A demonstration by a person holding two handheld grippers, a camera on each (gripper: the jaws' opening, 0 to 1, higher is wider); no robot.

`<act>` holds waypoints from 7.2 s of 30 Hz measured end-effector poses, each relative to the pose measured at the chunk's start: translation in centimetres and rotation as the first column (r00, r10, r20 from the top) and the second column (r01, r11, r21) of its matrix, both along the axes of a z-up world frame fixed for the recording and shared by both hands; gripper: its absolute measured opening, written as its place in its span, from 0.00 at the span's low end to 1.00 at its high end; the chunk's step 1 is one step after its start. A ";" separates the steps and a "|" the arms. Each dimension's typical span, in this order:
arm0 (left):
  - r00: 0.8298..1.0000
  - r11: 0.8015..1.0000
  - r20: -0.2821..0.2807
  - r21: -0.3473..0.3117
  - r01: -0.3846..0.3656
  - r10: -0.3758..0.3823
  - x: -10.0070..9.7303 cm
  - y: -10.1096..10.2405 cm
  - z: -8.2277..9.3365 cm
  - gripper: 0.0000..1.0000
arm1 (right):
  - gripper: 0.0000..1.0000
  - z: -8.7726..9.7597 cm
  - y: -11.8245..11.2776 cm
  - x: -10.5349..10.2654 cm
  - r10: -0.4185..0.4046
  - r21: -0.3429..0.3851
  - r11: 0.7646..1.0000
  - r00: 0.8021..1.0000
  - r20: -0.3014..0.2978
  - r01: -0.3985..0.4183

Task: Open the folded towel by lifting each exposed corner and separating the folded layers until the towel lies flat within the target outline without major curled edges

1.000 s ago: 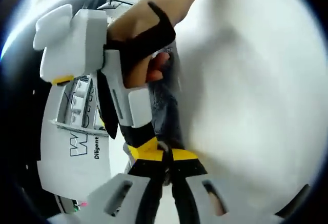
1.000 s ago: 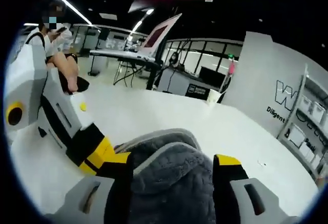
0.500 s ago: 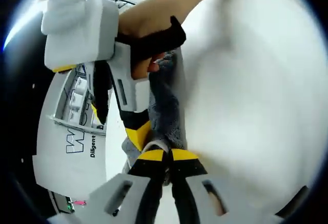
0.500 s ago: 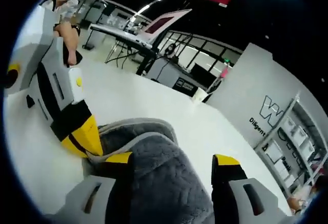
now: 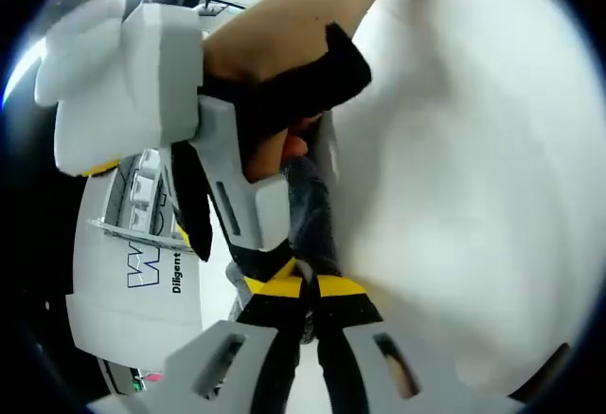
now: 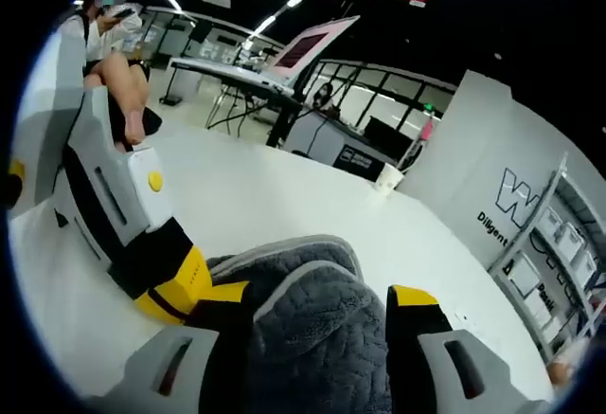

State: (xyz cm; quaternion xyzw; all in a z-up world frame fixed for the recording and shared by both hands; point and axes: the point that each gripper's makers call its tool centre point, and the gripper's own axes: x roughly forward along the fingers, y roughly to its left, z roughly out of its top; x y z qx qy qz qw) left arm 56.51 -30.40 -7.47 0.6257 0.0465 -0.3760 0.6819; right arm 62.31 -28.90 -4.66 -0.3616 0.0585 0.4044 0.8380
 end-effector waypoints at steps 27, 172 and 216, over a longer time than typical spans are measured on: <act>1.000 1.000 -0.017 -0.023 -0.009 0.008 -0.4 -0.1 -0.1 0.02 | 0.40 -1.0 -1.7 1.9 -0.033 0.152 0.987 0.985 -0.167 0.059; 0.878 0.736 -0.411 -0.669 -0.107 -0.246 -4.8 0.3 9.3 0.04 | 0.00 15.6 -1.0 -8.5 0.230 0.120 0.965 0.972 0.049 -0.234; 0.900 0.455 -0.384 -0.852 -0.259 -0.207 -2.5 -3.4 16.5 0.28 | 0.00 15.2 -1.2 -9.0 0.195 0.091 0.975 0.977 0.081 -0.202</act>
